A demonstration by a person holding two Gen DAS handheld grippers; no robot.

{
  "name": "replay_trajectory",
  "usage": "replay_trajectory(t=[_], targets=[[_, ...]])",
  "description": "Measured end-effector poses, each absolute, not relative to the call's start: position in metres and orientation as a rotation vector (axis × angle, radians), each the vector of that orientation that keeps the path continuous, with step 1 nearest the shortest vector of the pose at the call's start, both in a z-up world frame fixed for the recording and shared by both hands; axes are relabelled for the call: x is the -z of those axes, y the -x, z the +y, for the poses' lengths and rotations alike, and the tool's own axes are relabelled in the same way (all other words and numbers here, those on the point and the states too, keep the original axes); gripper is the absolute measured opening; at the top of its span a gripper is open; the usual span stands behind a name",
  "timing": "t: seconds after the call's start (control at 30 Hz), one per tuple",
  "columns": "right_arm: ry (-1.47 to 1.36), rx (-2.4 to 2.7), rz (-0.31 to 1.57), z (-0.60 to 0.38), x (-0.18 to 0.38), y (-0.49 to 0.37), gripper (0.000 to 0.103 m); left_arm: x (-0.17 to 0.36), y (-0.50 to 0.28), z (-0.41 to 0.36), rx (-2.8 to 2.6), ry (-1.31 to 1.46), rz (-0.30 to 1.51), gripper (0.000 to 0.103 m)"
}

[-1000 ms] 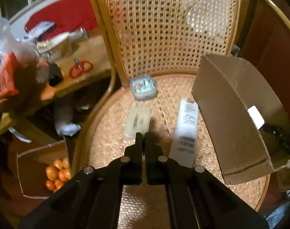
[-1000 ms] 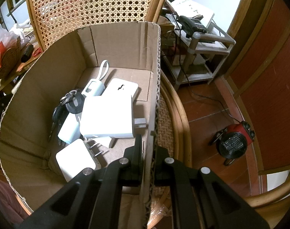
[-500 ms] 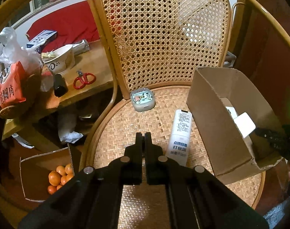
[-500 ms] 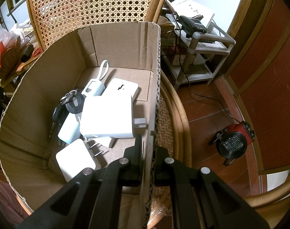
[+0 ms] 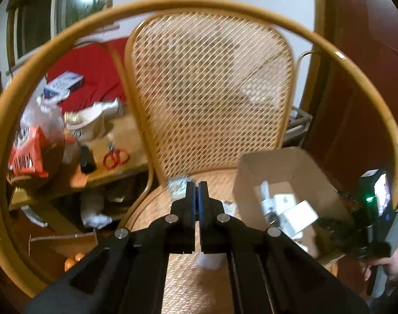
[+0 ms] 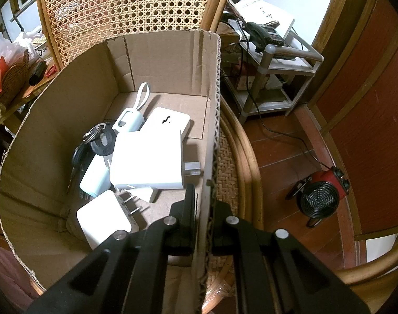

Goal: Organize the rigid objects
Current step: 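Carry the card into the box and open the left tool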

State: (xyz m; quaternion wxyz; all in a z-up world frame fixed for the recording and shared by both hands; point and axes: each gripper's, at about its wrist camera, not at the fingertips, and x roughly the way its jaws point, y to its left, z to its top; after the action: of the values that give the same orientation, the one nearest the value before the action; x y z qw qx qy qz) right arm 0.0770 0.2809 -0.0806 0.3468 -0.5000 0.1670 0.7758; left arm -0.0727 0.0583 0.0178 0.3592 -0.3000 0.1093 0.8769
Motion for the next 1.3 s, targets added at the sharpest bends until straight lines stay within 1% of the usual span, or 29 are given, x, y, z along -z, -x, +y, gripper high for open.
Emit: replay_trajectory(t=[0.13, 0.3, 0.47, 0.67, 0.73, 0.83, 0.9, 0.93, 1.03, 1.07, 1.1, 1.17, 1.3], targets=[[1.297, -2.012, 0.434, 0.281, 0.081, -0.077, 0.011, -0.035, 0.041, 0.072, -2.208, 0.671, 0.281, 0.002], [1.294, -2.010, 0.437, 0.280, 0.080, -0.077, 0.011, -0.040, 0.004, 0.089, -2.119, 0.635, 0.298, 0.002], [1.294, -2.009, 0.439, 0.280, 0.080, -0.077, 0.011, -0.024, -0.017, 0.111, -2.004, 0.662, 0.344, 0.002], [1.294, -2.009, 0.438, 0.281, 0.080, -0.077, 0.011, 0.006, -0.016, 0.129, -1.953, 0.754, 0.384, 0.002], [1.294, -2.009, 0.438, 0.280, 0.080, -0.077, 0.011, 0.011, -0.013, 0.130, -1.966, 0.775, 0.390, 0.004], [1.294, -2.009, 0.438, 0.280, 0.080, -0.077, 0.011, 0.015, -0.006, 0.126, -1.967, 0.814, 0.351, 0.008], [1.294, -2.009, 0.439, 0.281, 0.080, -0.077, 0.011, 0.013, -0.004, 0.124, -1.974, 0.816, 0.342, 0.019], [1.294, -2.008, 0.439, 0.281, 0.080, -0.076, 0.011, 0.012, -0.003, 0.122, -1.980, 0.812, 0.345, 0.021], [1.294, -2.009, 0.439, 0.281, 0.080, -0.077, 0.011, 0.009, 0.002, 0.117, -2.001, 0.804, 0.354, 0.047], [1.294, -2.009, 0.439, 0.280, 0.080, -0.077, 0.011, 0.008, 0.005, 0.115, -2.014, 0.804, 0.346, 0.068], [1.294, -2.009, 0.439, 0.281, 0.080, -0.077, 0.011, 0.008, 0.006, 0.112, -2.028, 0.800, 0.335, 0.084], [1.294, -2.008, 0.439, 0.280, 0.080, -0.077, 0.011, 0.005, 0.012, 0.104, -2.062, 0.781, 0.311, 0.091], [1.294, -2.010, 0.438, 0.281, 0.080, -0.077, 0.011, 0.004, 0.027, 0.096, -2.106, 0.784, 0.345, 0.098]])
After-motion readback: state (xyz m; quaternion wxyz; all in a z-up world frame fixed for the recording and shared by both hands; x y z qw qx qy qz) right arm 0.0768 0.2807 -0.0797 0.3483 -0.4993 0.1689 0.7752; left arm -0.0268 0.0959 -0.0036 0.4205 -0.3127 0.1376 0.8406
